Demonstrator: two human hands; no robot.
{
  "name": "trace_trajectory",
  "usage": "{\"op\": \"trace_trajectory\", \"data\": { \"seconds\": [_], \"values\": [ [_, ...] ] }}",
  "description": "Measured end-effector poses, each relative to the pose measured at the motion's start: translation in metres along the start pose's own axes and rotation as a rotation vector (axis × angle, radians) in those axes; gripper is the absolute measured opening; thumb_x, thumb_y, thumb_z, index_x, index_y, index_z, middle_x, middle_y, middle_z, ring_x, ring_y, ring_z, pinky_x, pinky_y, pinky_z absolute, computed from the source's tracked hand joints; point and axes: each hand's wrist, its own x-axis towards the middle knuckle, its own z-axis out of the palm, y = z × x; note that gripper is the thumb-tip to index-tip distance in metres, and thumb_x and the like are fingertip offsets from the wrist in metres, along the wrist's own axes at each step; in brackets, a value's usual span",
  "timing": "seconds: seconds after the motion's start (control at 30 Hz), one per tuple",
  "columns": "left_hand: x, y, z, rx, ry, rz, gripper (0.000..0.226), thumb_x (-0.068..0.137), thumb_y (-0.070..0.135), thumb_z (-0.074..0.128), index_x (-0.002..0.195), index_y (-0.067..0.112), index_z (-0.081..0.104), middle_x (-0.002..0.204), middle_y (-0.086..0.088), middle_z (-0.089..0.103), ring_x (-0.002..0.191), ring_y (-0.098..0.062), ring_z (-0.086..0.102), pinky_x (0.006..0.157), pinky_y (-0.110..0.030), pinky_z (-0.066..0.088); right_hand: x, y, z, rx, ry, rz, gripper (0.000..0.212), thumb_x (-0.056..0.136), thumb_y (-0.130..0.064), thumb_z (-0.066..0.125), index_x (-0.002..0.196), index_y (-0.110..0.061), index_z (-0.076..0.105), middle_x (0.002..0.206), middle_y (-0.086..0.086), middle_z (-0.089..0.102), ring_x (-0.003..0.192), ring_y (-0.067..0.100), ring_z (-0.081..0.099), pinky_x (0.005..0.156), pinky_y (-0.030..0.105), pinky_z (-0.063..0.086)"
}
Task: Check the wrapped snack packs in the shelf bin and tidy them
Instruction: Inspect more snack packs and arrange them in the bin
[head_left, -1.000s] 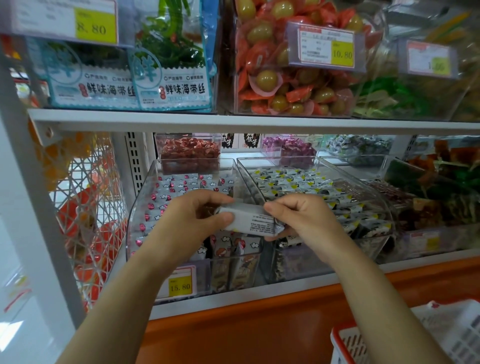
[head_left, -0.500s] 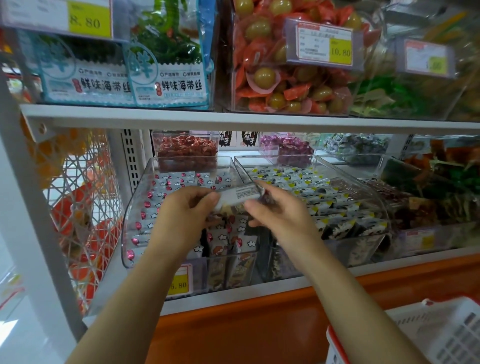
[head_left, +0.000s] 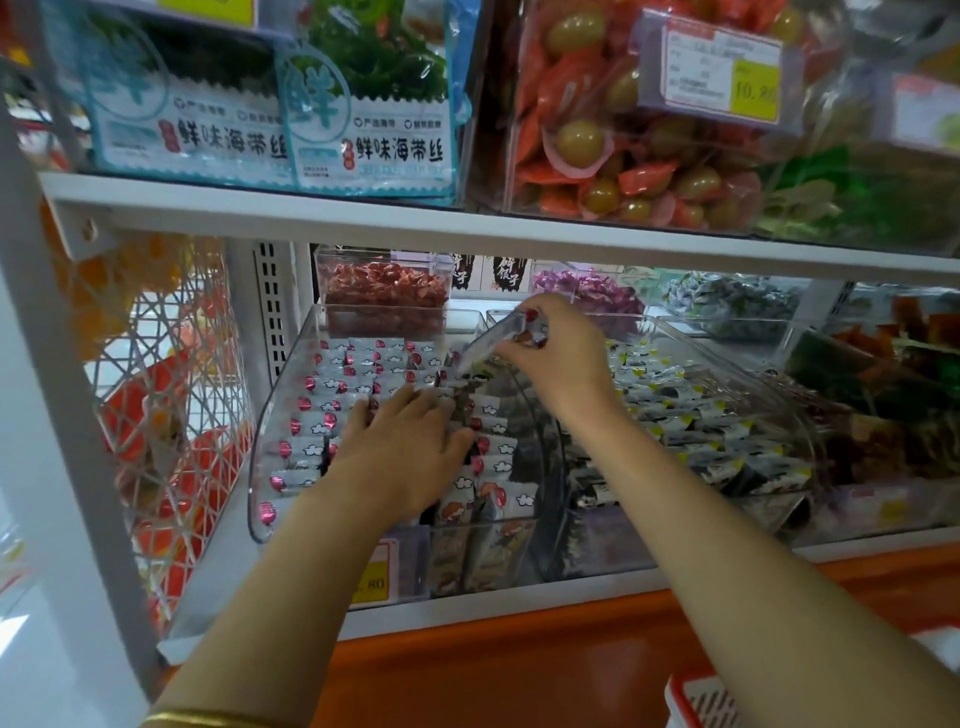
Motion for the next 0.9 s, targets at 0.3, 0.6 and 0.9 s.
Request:
{"op": "trace_trajectory", "data": {
  "seconds": [0.3,0.6,0.9],
  "values": [
    [0.003,-0.004,0.0,-0.049,0.022,0.012,0.052,0.098,0.046,0.023,0.145,0.024,0.028,0.157,0.006,0.015,0.144,-0.015,0.002,0.113,-0.049,-0.002,0.038,-0.01,0.018,-0.698,-0.622,-0.293,0.026,0.084,-0.033,0.066,0.105,-0.017,0.065,0.108,0.004,0.063,0.105,0.023,0.052,0.086,0.035,0.042],
    [0.001,-0.01,-0.005,-0.093,0.012,0.003,0.048,0.098,0.043,0.026,0.144,0.026,0.031,0.156,0.008,0.017,0.144,-0.014,0.001,0.113,-0.05,-0.004,0.061,-0.005,0.03,-0.583,-0.881,-0.161,0.034,0.09,0.0,0.047,0.116,-0.012,0.066,0.126,0.005,0.061,0.109,0.018,0.056,0.084,0.025,0.04],
    [-0.005,-0.013,-0.015,-0.095,0.011,0.004,0.049,0.096,0.043,0.036,0.141,0.024,0.036,0.152,0.004,0.029,0.144,-0.016,0.009,0.114,-0.049,0.0,0.076,-0.005,0.062,-0.596,-0.642,-0.15,0.018,0.086,-0.009,0.062,0.1,-0.016,0.07,0.111,0.004,0.068,0.101,0.022,0.061,0.083,0.031,0.041]
  ]
}}
